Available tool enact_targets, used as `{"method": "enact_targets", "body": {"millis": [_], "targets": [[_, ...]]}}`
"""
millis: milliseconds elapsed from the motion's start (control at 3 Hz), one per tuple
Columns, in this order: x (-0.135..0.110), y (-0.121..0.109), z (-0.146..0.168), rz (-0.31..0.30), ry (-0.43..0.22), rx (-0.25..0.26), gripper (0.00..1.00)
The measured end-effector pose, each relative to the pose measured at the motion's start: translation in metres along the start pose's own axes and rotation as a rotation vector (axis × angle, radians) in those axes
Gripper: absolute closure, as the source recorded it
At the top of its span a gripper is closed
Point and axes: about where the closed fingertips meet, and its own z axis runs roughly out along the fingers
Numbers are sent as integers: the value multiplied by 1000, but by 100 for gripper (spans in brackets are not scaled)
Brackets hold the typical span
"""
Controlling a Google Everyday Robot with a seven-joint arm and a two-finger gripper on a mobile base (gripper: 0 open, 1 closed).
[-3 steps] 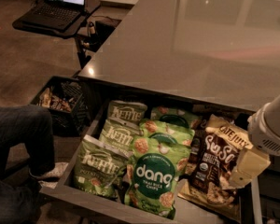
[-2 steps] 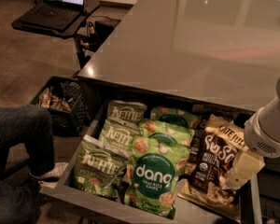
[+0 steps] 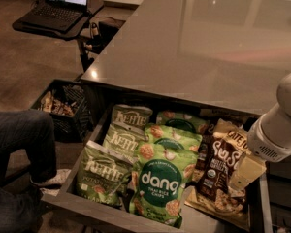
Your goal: Pick brown chip bag from top drawer and place on counter
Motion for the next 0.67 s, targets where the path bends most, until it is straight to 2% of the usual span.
{"method": "enact_targets", "body": {"millis": [667], "targets": [[2,-16,12,45,5,17,12]]}}
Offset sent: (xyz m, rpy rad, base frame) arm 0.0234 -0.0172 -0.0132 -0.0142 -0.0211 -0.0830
